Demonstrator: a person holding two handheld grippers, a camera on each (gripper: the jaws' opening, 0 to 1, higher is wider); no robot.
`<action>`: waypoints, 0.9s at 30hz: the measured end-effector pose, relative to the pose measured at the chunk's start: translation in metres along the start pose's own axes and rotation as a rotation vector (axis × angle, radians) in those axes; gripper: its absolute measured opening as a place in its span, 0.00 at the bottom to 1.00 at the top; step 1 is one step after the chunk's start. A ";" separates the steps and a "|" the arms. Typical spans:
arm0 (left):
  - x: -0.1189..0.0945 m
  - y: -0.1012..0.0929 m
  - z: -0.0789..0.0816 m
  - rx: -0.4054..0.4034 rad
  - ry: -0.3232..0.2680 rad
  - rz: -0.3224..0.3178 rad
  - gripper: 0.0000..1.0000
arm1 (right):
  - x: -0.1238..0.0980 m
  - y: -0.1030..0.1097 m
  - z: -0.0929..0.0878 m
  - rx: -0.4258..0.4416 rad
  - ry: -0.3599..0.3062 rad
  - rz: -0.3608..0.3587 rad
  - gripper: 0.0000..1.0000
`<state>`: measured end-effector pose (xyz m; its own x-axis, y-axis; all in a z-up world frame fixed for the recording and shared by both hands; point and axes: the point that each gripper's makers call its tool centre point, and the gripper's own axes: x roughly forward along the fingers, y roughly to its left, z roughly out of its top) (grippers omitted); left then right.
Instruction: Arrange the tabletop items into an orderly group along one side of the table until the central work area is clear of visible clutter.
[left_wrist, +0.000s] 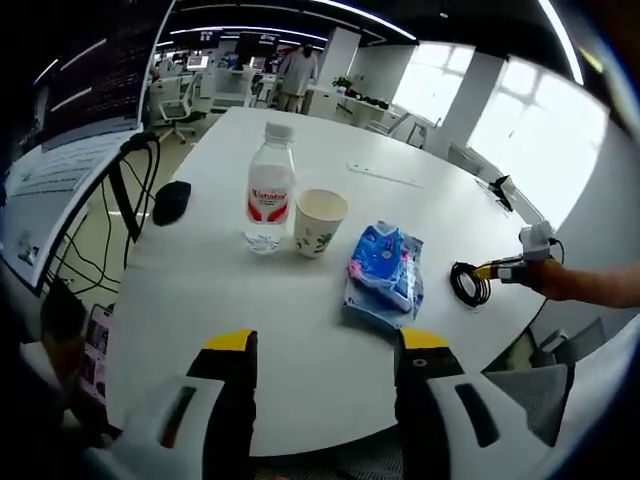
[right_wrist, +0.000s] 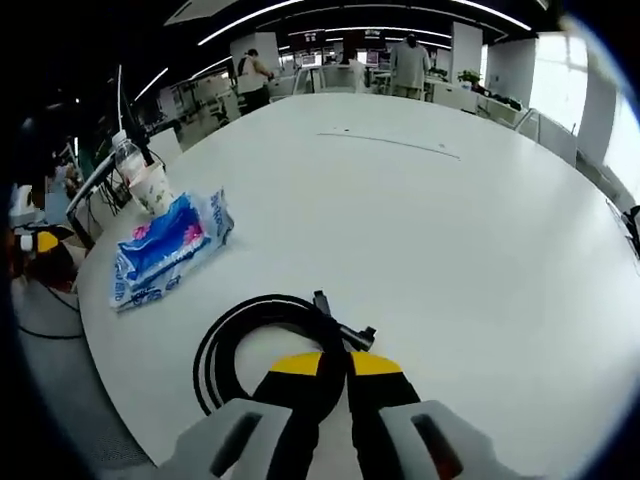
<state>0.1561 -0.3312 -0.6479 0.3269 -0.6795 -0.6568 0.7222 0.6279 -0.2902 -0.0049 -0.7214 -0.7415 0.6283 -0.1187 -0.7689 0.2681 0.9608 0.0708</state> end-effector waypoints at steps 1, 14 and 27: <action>0.000 -0.001 0.000 0.001 -0.001 0.002 0.55 | -0.001 0.000 0.002 -0.004 -0.005 0.001 0.04; -0.001 -0.006 0.000 0.006 -0.006 0.005 0.55 | -0.003 0.010 0.023 -0.093 -0.017 0.026 0.03; -0.002 -0.006 0.002 0.011 -0.006 0.012 0.55 | 0.008 0.030 0.036 -0.109 -0.009 0.043 0.00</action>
<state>0.1524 -0.3344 -0.6441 0.3388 -0.6742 -0.6562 0.7252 0.6315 -0.2744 0.0344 -0.7028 -0.7220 0.6440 -0.0787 -0.7609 0.1601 0.9865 0.0335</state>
